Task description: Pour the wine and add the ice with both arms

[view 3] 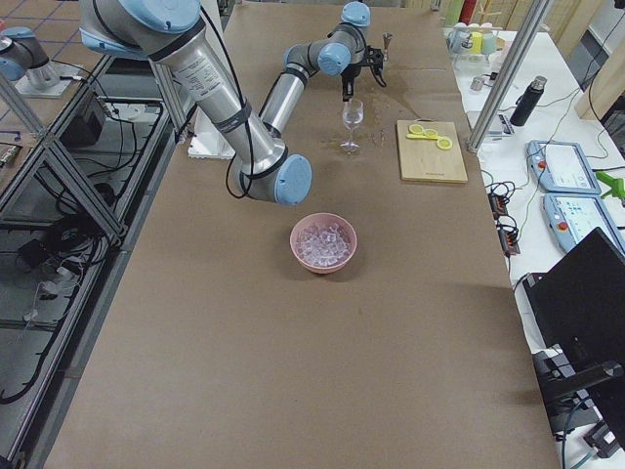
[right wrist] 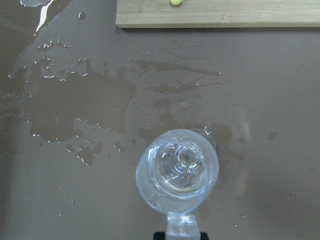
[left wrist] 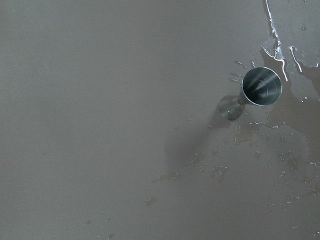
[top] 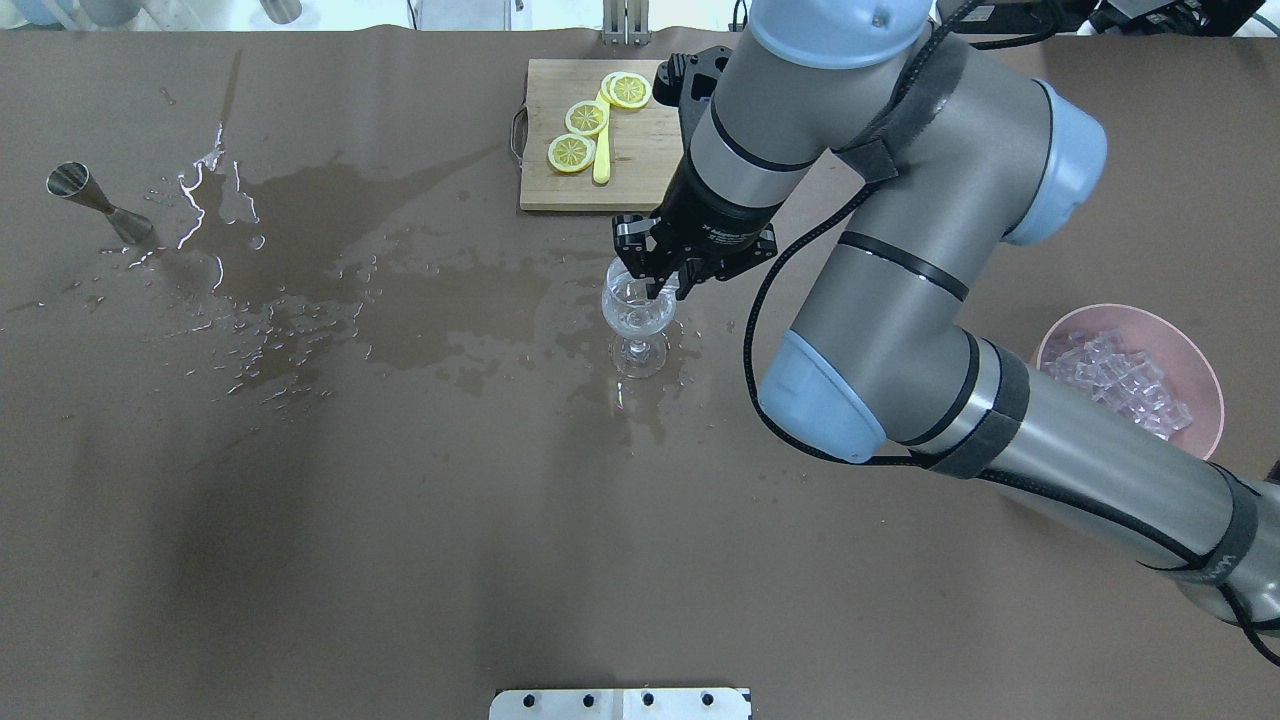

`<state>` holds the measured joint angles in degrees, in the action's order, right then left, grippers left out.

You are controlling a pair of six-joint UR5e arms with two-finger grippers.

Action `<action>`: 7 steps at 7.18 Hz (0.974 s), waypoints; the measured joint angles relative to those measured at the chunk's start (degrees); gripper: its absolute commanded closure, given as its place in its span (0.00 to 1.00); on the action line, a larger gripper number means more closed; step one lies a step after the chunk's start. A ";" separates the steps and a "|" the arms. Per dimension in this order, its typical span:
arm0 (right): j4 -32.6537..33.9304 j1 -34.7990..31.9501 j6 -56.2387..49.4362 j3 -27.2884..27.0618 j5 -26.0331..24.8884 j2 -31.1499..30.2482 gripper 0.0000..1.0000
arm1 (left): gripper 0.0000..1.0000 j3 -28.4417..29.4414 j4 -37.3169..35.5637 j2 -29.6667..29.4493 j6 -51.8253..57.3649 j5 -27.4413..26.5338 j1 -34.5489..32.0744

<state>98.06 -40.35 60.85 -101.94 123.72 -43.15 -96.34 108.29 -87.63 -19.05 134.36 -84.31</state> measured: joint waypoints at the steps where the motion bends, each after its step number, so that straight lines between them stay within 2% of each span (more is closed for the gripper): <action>1: -0.11 0.13 0.25 0.89 -0.26 0.96 0.63 | 0.01 0.01 0.00 0.00 -0.12 0.01 0.01; 2: -0.19 0.15 0.26 1.44 -0.41 1.34 0.16 | 0.01 0.04 -0.01 0.01 -0.19 0.02 0.02; 3: -0.22 0.18 0.27 1.86 -0.49 1.57 0.13 | 0.01 0.06 -0.03 0.01 -0.25 0.02 0.02; 7: -0.70 -0.76 0.10 1.17 -0.30 -0.07 0.12 | 0.01 0.10 -0.09 0.15 -0.46 0.02 0.02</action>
<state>97.36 -41.11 60.94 -100.77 123.42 -43.22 -96.24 108.20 -87.49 -19.50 134.38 -84.29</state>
